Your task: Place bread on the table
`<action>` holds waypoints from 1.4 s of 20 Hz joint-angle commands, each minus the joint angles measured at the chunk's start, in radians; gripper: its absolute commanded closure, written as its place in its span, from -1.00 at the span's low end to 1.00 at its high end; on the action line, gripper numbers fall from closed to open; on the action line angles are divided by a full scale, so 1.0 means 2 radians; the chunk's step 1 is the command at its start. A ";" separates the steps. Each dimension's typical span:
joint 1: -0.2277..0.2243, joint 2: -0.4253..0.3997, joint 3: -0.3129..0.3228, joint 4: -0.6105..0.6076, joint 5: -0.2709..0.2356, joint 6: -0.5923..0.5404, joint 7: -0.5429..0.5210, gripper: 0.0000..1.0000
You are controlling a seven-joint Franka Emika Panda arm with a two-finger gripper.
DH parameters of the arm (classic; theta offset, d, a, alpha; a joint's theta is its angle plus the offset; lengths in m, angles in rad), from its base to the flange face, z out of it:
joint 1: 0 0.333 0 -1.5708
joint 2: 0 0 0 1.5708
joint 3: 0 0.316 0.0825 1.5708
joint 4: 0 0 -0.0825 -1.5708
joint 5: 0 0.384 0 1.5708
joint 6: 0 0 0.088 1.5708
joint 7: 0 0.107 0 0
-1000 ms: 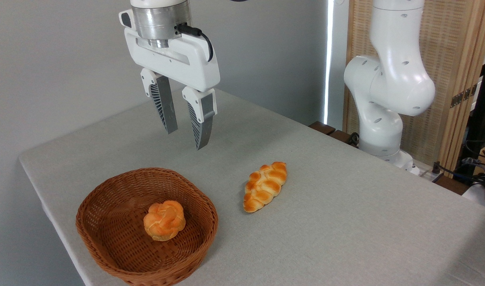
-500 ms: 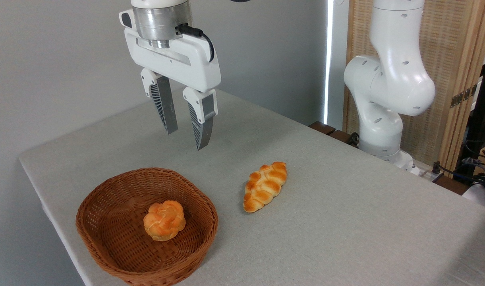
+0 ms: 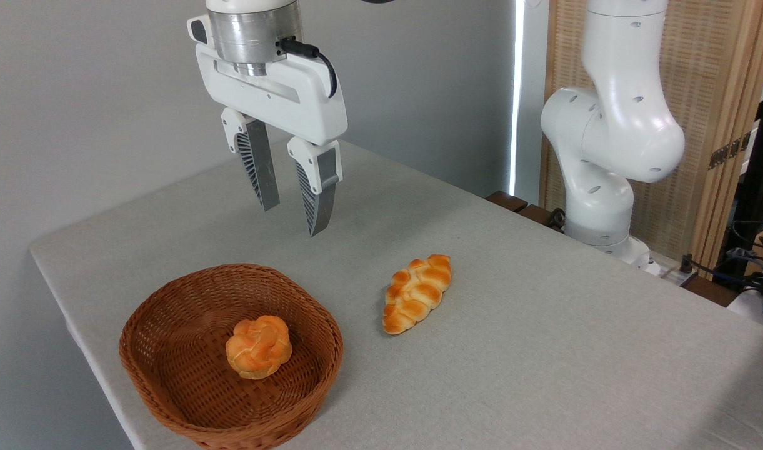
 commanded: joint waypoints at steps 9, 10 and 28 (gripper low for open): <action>-0.004 0.003 0.001 -0.036 -0.028 0.176 -0.007 -1.00; -0.005 0.004 0.001 -0.052 -0.036 0.185 -0.006 -1.00; -0.004 0.048 0.004 -0.119 -0.012 0.249 0.001 -1.00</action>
